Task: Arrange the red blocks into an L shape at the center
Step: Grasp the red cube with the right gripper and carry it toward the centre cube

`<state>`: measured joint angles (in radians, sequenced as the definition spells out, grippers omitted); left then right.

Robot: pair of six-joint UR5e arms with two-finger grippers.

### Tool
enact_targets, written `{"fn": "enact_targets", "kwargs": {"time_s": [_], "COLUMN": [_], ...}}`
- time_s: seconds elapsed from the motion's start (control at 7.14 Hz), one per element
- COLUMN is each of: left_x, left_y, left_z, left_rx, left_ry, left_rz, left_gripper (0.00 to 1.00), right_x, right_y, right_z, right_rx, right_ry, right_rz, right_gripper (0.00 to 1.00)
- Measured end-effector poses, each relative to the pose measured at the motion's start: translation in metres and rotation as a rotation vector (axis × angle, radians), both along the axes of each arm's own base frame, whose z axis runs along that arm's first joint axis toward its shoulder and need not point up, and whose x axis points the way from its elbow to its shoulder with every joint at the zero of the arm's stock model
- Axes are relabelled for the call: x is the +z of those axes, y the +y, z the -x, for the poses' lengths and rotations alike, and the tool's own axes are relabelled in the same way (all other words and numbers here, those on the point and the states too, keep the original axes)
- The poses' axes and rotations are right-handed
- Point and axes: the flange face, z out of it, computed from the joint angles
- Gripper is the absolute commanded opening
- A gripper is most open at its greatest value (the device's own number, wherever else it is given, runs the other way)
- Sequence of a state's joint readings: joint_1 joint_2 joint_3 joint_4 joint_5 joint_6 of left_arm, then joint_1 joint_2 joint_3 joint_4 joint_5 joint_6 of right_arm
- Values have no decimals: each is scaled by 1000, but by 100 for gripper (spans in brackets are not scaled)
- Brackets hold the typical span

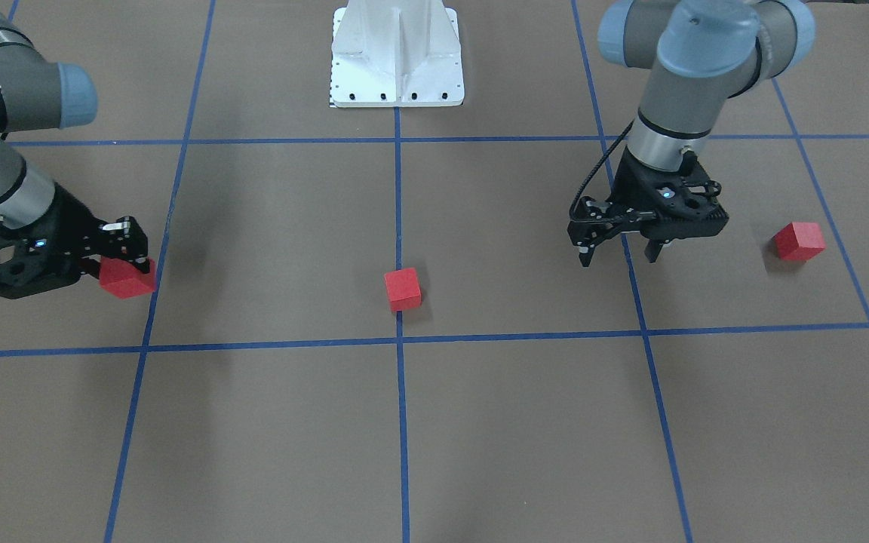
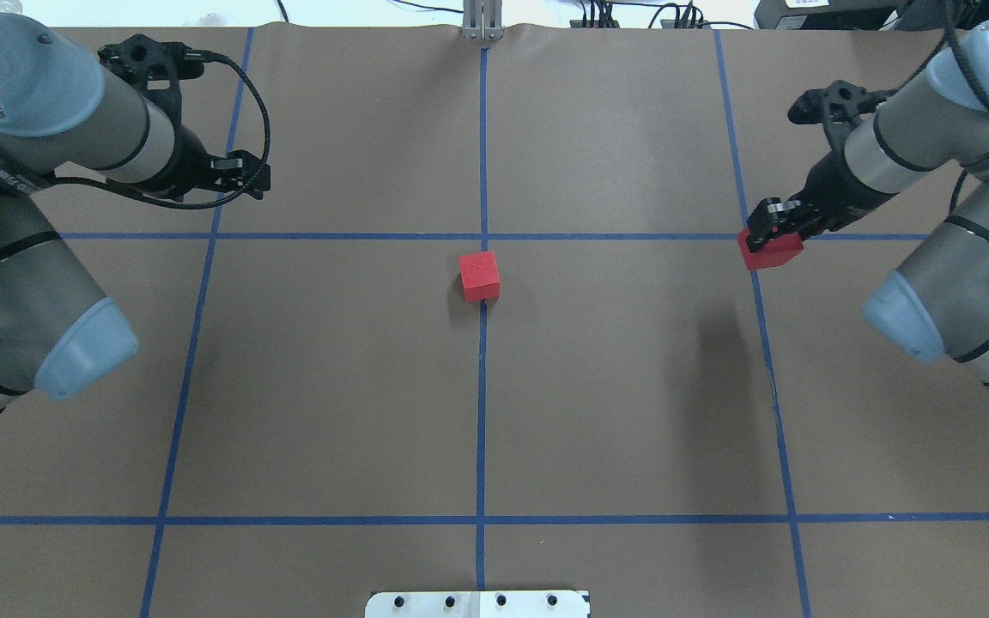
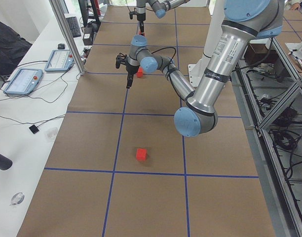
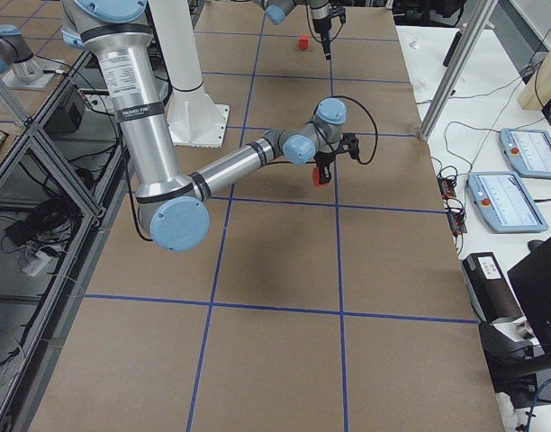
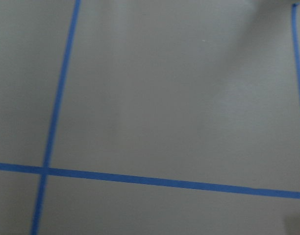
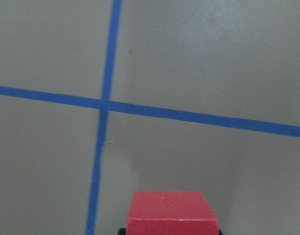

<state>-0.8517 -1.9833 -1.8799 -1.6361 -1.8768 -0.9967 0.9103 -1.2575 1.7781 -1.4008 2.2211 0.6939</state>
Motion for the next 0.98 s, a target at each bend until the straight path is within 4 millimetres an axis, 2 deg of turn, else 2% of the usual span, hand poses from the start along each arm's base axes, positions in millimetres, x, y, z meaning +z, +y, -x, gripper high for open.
{"fn": "enact_targets", "kwargs": {"time_s": [0.42,0.56,0.7,0.84,0.98], "left_x": [58,73,82,86,89], "left_y": [-18,-22,-23,-24,-25], "left_z": [80,99,108,114,120], "left_rx": [79,98,107,107,100], "left_ry": [-80,-98,-108,-112,-113], "left_rz": [-39,-44,-43,-43,-42], "left_gripper": [100,100,100,100,100], "right_x": [-105,-129,-151,-172,-189], "right_y": [72,98,118,123,120], "right_z": [127,165,200,233,261], "right_rx": [-53,-39,-15,17,50], "right_ry": [-23,-33,-38,-39,-33], "right_rz": [-138,-140,-130,-100,-59], "right_gripper": [0,0,0,0,0]}}
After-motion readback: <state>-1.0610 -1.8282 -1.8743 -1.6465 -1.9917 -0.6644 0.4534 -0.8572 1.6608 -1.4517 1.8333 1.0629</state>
